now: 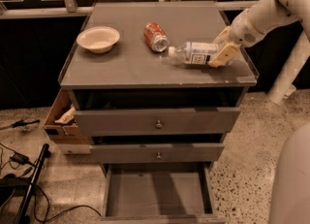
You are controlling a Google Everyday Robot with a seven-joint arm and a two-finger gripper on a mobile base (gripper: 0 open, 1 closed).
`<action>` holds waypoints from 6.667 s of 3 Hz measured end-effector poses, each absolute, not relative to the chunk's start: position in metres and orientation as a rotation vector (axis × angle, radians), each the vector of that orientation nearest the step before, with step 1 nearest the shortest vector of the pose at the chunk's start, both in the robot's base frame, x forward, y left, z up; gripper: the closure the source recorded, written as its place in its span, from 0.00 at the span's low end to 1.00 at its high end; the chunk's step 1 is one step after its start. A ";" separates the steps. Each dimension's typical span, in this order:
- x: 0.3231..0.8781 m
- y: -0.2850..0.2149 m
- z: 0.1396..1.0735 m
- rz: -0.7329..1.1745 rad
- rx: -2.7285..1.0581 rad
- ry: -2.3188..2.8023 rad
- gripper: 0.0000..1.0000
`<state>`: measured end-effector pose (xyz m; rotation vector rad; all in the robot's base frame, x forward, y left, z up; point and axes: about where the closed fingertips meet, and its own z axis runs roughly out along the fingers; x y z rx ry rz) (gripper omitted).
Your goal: Place blue plastic bottle into bottom drawer
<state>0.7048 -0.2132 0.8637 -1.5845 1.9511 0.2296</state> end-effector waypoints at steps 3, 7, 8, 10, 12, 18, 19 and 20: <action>0.559 -0.237 0.895 0.227 -1.484 1.947 1.00; 0.480 -0.199 0.765 0.467 -1.525 1.909 1.00; 0.470 -0.182 0.685 0.477 -1.591 1.896 1.00; 0.466 -0.181 0.637 0.470 -1.623 1.897 1.00; 0.474 -0.136 0.509 0.525 -1.620 1.794 1.00; 0.491 -0.086 0.284 0.536 -1.657 1.675 1.00; 0.501 -0.070 0.252 0.561 -1.672 1.671 1.00; 0.512 -0.056 0.223 0.568 -1.698 1.666 1.00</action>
Offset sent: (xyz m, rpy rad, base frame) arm -0.2548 0.0020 -0.0140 0.1053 0.1146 -0.0395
